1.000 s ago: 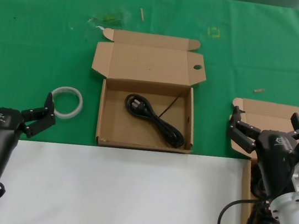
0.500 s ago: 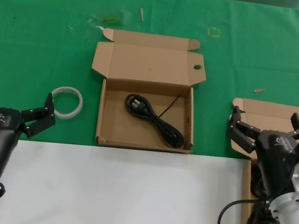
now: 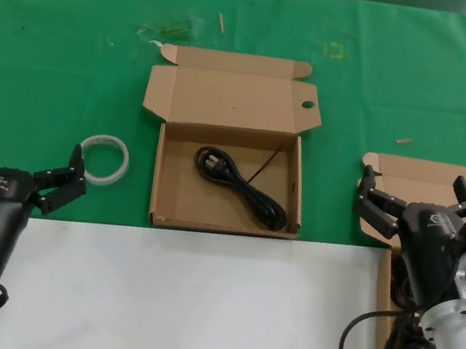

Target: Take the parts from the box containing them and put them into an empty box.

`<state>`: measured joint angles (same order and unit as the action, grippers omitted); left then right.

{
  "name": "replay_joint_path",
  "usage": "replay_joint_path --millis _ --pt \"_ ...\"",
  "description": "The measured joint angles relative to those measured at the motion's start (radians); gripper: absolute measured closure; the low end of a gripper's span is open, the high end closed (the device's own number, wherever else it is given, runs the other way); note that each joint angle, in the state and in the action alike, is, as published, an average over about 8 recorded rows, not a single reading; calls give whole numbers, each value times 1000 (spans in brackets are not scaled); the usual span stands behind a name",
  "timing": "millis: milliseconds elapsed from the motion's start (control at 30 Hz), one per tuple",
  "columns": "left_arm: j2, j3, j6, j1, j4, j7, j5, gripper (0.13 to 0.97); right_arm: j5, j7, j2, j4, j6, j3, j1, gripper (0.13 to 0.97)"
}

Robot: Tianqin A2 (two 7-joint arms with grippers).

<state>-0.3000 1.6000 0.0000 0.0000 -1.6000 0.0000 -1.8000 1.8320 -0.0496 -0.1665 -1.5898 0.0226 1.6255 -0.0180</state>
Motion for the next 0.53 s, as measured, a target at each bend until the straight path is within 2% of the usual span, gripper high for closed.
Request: replay_joint_path --millis 533 --pt "0 0 0 0 0 0 0 132 0 0 0 0 0 0 0 129"
